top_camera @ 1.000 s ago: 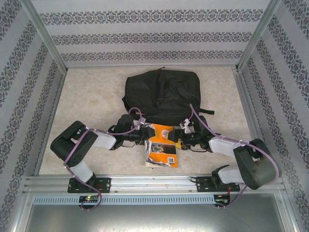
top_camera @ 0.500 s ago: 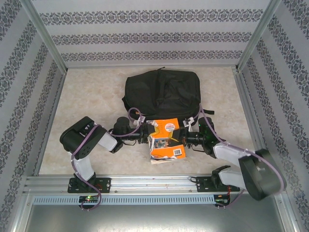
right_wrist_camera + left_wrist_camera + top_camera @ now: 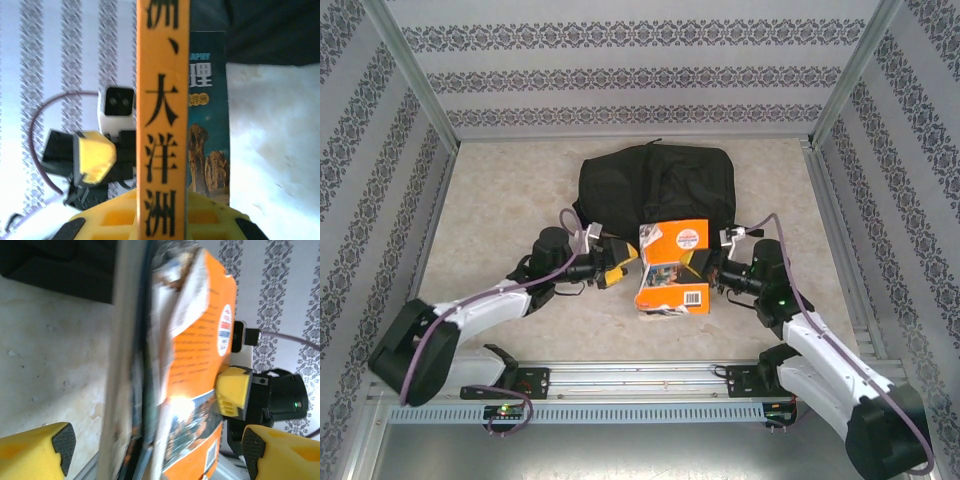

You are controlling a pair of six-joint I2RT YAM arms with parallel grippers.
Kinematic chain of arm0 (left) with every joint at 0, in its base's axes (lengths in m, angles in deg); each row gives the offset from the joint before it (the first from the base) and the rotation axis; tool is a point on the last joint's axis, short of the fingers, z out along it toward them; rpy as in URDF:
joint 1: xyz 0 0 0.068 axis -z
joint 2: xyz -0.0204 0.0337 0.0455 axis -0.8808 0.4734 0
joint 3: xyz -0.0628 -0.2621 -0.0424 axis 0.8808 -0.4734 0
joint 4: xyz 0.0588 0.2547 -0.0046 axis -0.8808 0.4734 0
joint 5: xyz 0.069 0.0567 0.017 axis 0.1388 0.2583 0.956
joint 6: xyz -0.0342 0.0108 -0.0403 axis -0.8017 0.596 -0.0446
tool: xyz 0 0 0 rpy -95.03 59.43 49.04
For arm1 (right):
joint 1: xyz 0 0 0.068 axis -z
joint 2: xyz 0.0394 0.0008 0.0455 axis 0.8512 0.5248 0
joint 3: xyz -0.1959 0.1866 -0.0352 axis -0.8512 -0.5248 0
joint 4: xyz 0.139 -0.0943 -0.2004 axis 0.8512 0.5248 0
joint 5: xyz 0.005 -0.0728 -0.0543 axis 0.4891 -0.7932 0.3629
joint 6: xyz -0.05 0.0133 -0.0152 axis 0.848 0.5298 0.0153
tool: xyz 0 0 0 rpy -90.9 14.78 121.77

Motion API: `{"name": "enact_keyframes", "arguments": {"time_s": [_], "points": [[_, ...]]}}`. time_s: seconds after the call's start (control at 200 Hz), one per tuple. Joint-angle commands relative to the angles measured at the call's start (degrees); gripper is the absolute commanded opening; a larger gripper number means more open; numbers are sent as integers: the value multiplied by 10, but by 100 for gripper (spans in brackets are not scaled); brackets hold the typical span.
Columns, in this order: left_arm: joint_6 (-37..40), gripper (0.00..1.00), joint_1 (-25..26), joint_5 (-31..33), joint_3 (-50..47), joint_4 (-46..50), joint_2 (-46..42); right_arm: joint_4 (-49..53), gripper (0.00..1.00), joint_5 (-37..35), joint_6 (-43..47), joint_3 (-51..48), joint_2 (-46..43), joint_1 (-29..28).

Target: Pack the student bag

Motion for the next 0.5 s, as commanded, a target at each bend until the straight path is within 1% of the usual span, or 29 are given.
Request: {"name": "enact_keyframes", "arguments": {"time_s": [0.0, 0.05, 0.125, 0.17, 0.205, 0.25, 0.32, 0.495], "points": [[0, 88, -5, 57, 20, 87, -55, -38, 0, -133, -65, 49, -61, -12], [-17, 89, -5, 78, 22, 90, -75, -37, 0, -212, -76, 49, -95, -21], [-52, 91, -5, 108, 19, 71, -95, -1, 0, -377, -67, 55, -139, -57], [-73, 93, -4, 122, 18, 45, -99, 14, 0, -467, -54, 62, -148, -85], [-89, 93, -3, 127, 21, 22, -96, 13, 0, -514, -45, 70, -142, -101], [-109, 93, -2, 134, 28, 0, -89, -15, 0, -542, -45, 78, -118, -108], [-126, 94, 16, 163, 41, -28, -82, -64, 0, -543, -52, 97, -64, -109], [-102, 97, 68, 249, 79, -50, -89, -135, 0, -568, -60, 147, 41, -134]]}}
